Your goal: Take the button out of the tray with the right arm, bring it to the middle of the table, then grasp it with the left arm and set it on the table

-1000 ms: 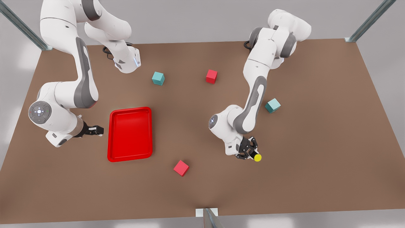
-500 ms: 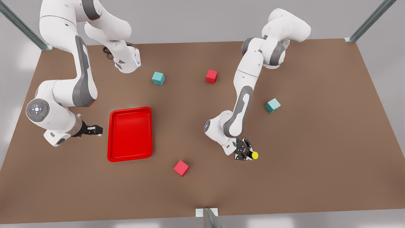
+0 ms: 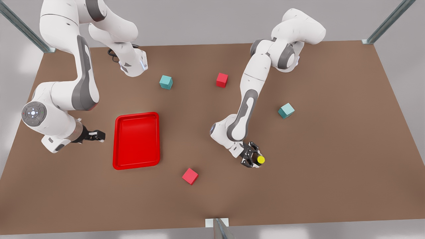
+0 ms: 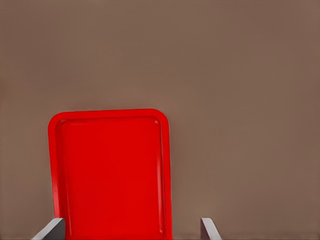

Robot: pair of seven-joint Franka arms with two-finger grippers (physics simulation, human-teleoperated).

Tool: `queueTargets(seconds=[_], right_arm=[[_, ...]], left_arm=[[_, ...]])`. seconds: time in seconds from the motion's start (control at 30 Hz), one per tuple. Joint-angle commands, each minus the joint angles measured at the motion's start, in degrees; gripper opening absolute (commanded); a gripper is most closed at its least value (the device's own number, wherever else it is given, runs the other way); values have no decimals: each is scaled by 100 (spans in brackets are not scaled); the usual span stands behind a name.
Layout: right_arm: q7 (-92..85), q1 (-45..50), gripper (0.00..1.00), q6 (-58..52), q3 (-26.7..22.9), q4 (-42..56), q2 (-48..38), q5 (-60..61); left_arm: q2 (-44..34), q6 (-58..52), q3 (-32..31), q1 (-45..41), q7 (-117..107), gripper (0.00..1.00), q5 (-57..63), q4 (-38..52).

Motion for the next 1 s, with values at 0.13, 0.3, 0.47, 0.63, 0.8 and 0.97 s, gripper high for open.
queueTargets(seconds=[0.13,0.3,0.47,0.63,0.8,0.97], right_arm=[[-13,4,100,8,-9,7,77,-15],[58,56,100,-27,9,-64,218,-173],[58,13,100,-1,9,-72,253,-165],[49,-5,100,-27,9,-81,271,-165],[49,-23,100,-71,0,-20,271,-165],[40,118,100,-237,18,437,289,-156]], left_arm=[[-350,-296,-6,-163,-874,100,1,-235],[-1396,-849,-76,-453,-400,100,-69,-956],[-3813,-1306,-375,91,3229,100,-1800,-1061],[-5061,-1578,-384,715,6842,100,-3101,-1070],[-5844,-2536,-384,2675,12475,100,-5764,-1114],[-6952,-1262,-551,3062,13206,100,-5194,-3030]])
